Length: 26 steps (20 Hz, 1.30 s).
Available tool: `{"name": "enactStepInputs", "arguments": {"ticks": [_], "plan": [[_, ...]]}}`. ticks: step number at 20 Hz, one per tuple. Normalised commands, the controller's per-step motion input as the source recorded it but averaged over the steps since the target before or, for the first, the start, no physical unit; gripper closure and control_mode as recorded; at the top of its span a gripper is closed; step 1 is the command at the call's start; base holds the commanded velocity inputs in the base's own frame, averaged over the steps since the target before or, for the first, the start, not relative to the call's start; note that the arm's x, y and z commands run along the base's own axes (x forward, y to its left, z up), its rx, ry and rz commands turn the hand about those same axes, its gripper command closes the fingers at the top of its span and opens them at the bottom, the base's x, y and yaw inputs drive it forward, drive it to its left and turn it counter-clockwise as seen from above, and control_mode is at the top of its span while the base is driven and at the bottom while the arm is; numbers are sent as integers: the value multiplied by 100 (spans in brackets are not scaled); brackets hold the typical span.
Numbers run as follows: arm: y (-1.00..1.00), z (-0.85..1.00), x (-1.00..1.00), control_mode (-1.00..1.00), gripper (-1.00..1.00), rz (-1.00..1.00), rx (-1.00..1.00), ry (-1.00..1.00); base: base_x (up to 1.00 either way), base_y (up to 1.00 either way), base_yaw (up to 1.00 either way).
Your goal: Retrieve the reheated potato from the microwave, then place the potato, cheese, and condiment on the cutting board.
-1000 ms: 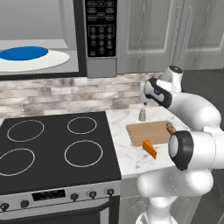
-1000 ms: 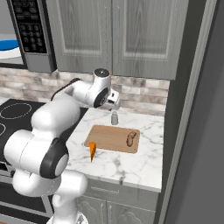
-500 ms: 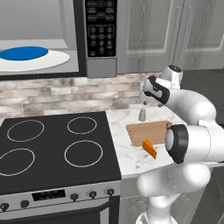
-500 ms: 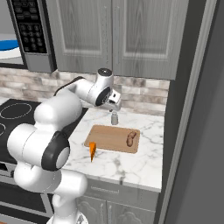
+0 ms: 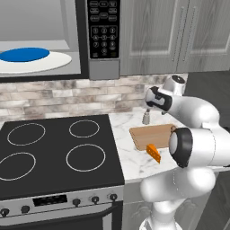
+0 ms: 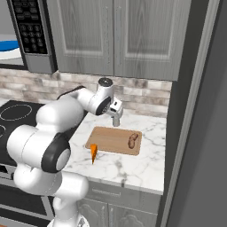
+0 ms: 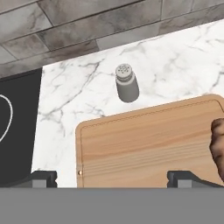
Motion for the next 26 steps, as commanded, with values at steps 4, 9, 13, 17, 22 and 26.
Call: {"name": "enactStepInputs", "arguments": {"ticks": [4,9,13,17,22,26], "plan": [[0,-8,26,-100,-100,-3,0,0,0,0,0],[0,-10,19,-100,-100,-3,-1,-3,0,0,0],[-1,-7,22,-100,-100,-3,-1,0,0,0,0],[-7,-7,27,-100,-100,-1,-4,0,0,0,0],[-1,-10,24,-100,-100,-1,-4,0,0,0,0],[-1,-17,18,-100,-100,0,-4,0,0,0,0]]}}
